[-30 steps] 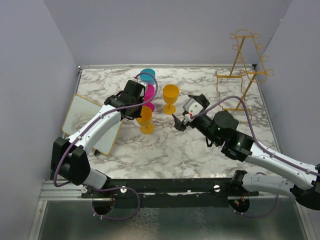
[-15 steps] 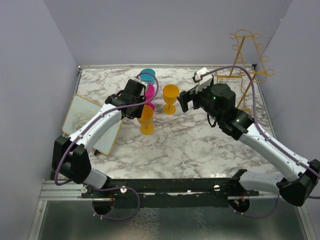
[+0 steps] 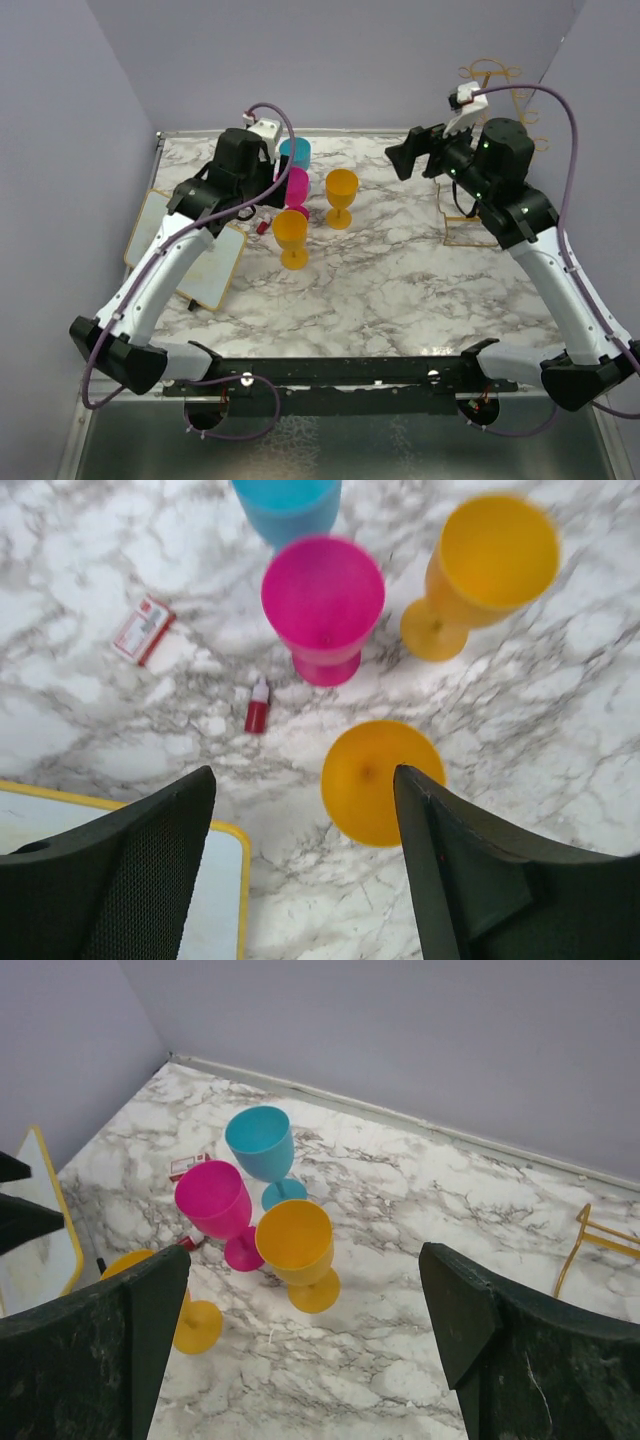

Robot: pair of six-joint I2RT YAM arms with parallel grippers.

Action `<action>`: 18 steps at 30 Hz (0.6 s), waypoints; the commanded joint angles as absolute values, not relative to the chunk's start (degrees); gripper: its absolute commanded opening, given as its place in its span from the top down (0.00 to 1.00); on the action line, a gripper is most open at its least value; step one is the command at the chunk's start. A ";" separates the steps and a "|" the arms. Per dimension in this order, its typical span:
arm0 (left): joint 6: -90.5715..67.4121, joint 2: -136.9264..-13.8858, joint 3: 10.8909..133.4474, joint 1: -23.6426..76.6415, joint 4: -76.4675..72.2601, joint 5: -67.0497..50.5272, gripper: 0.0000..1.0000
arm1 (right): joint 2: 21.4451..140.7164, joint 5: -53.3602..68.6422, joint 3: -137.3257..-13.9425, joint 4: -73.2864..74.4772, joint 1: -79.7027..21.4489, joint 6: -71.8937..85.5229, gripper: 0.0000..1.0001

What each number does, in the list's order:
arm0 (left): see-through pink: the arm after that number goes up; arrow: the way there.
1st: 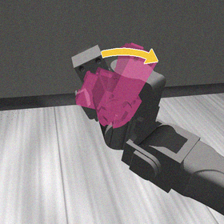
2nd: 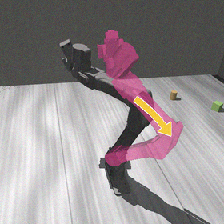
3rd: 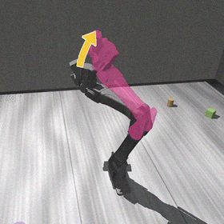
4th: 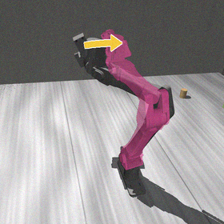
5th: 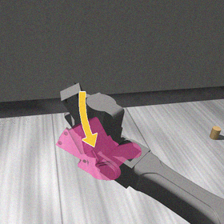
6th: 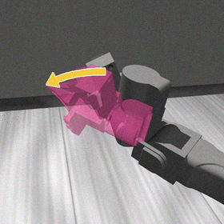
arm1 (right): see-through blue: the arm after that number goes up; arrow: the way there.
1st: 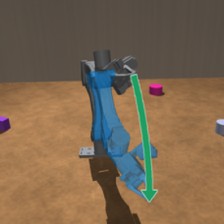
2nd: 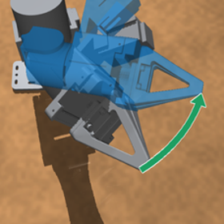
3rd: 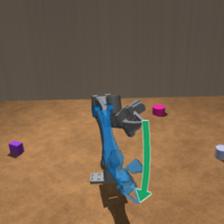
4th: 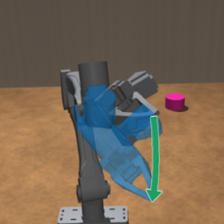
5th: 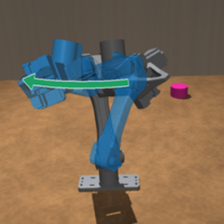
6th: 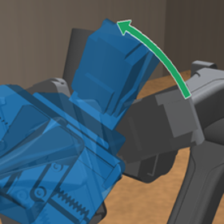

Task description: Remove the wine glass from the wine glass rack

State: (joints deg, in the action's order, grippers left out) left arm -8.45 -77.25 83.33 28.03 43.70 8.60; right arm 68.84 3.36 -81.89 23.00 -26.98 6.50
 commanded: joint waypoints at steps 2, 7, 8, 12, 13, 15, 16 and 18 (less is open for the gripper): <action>-8.42 -70.27 93.11 27.97 40.94 6.32 0.24 | 69.36 10.82 -90.76 31.34 -19.76 12.15 0.01; -8.68 -61.26 91.44 27.98 22.73 2.76 0.18 | 64.94 9.08 -90.93 29.32 -16.27 12.34 0.01; -8.86 -59.39 90.20 28.02 19.18 2.98 0.17 | 63.21 7.94 -90.25 28.15 -16.26 12.16 0.01; -9.07 -54.40 87.25 27.98 10.34 4.32 0.14 | 54.61 5.98 -86.29 22.48 -16.26 9.87 0.01; -8.87 -53.44 86.81 28.00 9.25 4.70 0.14 | 52.84 5.13 -86.01 22.12 -16.26 9.12 0.01; -8.39 -51.70 85.74 28.00 7.64 5.51 0.13 | 50.61 3.07 -86.45 22.91 -16.26 7.48 0.01; -8.23 -50.89 85.09 28.02 7.22 6.18 0.13 | 50.06 1.98 -87.02 23.85 -16.26 7.21 0.01; -8.05 -49.42 83.66 28.01 6.53 7.65 0.13 | 49.78 0.90 -88.24 25.98 -16.26 6.58 0.01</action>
State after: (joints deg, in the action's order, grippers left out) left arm -8.60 -51.05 86.67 28.03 12.12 5.39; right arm 51.20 5.32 -86.26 25.74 -16.40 9.15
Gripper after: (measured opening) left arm 0.866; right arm 0.994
